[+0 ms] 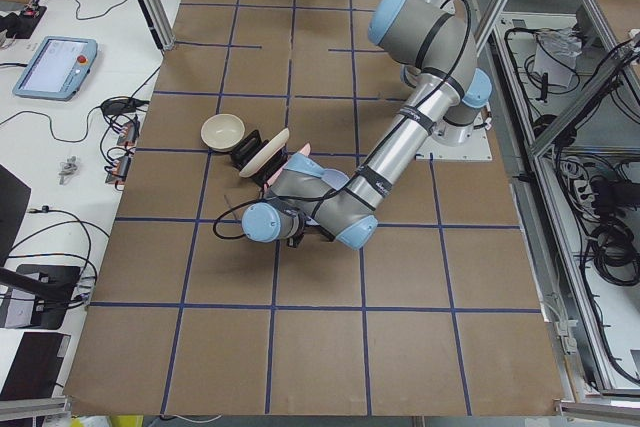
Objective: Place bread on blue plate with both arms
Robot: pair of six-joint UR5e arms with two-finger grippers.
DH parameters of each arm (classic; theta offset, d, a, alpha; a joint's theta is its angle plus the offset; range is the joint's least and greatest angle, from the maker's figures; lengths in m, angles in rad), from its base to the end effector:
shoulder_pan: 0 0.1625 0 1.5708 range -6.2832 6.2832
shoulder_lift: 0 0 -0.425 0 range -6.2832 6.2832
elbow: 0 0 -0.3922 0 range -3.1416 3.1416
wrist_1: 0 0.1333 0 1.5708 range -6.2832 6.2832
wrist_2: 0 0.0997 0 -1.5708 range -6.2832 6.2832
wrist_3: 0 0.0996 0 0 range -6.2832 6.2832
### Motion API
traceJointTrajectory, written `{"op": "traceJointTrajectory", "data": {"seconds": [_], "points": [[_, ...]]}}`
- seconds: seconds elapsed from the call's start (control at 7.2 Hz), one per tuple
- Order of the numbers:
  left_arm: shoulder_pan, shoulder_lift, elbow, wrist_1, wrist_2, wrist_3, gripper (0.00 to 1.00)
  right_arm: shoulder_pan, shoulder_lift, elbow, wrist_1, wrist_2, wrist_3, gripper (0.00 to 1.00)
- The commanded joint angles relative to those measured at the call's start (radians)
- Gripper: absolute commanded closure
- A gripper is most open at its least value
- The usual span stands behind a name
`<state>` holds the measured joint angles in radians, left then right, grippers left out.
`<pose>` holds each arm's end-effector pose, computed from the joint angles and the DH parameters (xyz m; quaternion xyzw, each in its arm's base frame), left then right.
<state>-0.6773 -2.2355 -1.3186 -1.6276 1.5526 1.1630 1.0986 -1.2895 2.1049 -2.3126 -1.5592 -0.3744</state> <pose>0.4338 -0.5222 0.2059 -0.1286 -0.9640 -0.1125 0.2037 -0.0981 -0.4877 0.1786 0.0491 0.9981 0.0312 0.0204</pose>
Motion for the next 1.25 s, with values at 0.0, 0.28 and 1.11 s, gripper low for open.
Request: {"op": "traceJointTrajectory", "data": {"seconds": [0.0,0.28,1.11], "points": [[0.001,0.007,0.01,0.0,0.021,0.001,0.98,-0.002,0.001,0.0,-0.013,-0.001,-0.011,0.75],[0.001,0.019,0.021,-0.011,0.024,0.0,0.98,-0.002,-0.01,0.009,-0.013,-0.001,-0.011,0.93],[0.076,0.227,0.024,-0.204,0.038,0.014,0.98,0.064,-0.236,-0.017,0.135,-0.001,-0.001,0.93]]}}
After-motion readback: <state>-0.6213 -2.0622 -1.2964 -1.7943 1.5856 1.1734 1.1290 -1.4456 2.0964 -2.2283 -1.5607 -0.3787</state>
